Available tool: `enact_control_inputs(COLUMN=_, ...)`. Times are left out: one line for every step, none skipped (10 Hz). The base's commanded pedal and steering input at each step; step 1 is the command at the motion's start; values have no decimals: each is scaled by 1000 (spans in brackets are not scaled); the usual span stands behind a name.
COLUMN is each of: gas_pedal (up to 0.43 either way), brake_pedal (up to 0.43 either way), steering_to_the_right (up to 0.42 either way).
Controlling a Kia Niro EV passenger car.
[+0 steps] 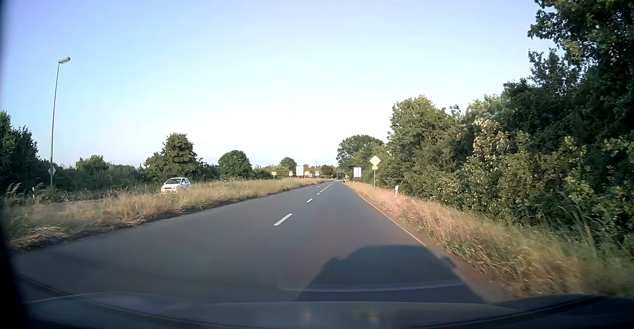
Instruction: Follow the waypoints while adhering to traffic rules and regulations
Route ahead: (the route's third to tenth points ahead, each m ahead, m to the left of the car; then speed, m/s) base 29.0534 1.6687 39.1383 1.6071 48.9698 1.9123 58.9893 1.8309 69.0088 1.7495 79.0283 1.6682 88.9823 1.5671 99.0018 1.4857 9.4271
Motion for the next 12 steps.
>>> enact_control_inputs(gas_pedal=240, brake_pedal=12, steering_to_the_right=-6)
enact_control_inputs(gas_pedal=240, brake_pedal=12, steering_to_the_right=-5)
enact_control_inputs(gas_pedal=240, brake_pedal=12, steering_to_the_right=-5)
enact_control_inputs(gas_pedal=240, brake_pedal=12, steering_to_the_right=-5)
enact_control_inputs(gas_pedal=240, brake_pedal=12, steering_to_the_right=-4)
enact_control_inputs(gas_pedal=240, brake_pedal=12, steering_to_the_right=-3)
enact_control_inputs(gas_pedal=240, brake_pedal=12, steering_to_the_right=-3)
enact_control_inputs(gas_pedal=240, brake_pedal=12, steering_to_the_right=-3)
enact_control_inputs(gas_pedal=240, brake_pedal=12, steering_to_the_right=-3)
enact_control_inputs(gas_pedal=240, brake_pedal=12, steering_to_the_right=-2)
enact_control_inputs(gas_pedal=240, brake_pedal=12, steering_to_the_right=-1)
enact_control_inputs(gas_pedal=240, brake_pedal=12, steering_to_the_right=-1)
